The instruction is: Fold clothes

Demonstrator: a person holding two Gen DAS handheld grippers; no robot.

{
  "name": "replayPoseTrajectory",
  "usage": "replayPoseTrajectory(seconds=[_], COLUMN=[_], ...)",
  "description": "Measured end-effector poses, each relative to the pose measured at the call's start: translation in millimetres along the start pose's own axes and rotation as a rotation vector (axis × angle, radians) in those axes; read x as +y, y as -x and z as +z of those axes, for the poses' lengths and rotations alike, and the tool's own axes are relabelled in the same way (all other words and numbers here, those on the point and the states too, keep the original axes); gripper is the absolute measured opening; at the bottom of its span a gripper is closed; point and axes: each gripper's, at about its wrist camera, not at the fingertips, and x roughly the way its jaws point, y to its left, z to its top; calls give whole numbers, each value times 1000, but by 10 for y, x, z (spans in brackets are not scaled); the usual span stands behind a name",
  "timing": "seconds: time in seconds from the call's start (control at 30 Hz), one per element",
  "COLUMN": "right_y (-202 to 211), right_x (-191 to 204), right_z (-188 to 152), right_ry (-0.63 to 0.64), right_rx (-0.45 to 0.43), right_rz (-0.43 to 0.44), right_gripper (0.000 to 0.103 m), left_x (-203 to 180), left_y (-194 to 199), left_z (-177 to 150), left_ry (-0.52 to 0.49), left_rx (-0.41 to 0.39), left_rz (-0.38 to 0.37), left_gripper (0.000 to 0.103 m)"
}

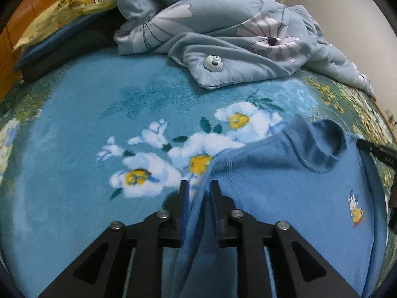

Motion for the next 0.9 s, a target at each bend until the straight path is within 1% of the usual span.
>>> replayPoseTrajectory(seconds=[0.03,0.07,0.1,0.13,0.2,0.27,0.37,0.43,0.5,0.6,0.7,0.8,0.9], right_y=[59,151,269,373,588,800,1101,1302,1481,1681,1811,1799,1759], right_x=[-1,-3,-4,0,29,86,178,223,265,333,426,514,557], right_z=[-8,-41,-94,-154,-370,-684,-1234,-1600,-1926,-2342,-2633,-2735,-2778], right_ry=[1,1,0,3,26,60,103,105,82,39,22,28,34], right_rx=[-14,-30,-48,-62,-68,-49,-22,-12,-13,-18,-34,-24,-13], right_rz=[-7,-5,6,16,43,82,131,152,175,224,241,246,216], right_gripper=[19,31,37,38,38,38,38,38,38,38,38,38,38], left_x=[-24,-40,-53,-67,-106,-174,-279,-365,-439,-553,-672,-715,-705], left_y=[83,196,316,437,699,921,1193,1355,1521,1677,1755,1811,1878], left_z=[-26,-92,-170,-248,-458,-729,-1110,-1363,-1604,-1856,-2000,-2090,-2160], left_ry=[-5,1,10,18,42,44,41,45,70,70,14,0,7], left_rx=[-19,-37,-55,-73,-110,-136,-170,-195,-227,-271,-262,-243,-233], left_rz=[5,16,29,41,60,66,81,89,102,124,159,153,148], left_gripper=[22,22,23,25,35,42,43,43,44,45,45,45,45])
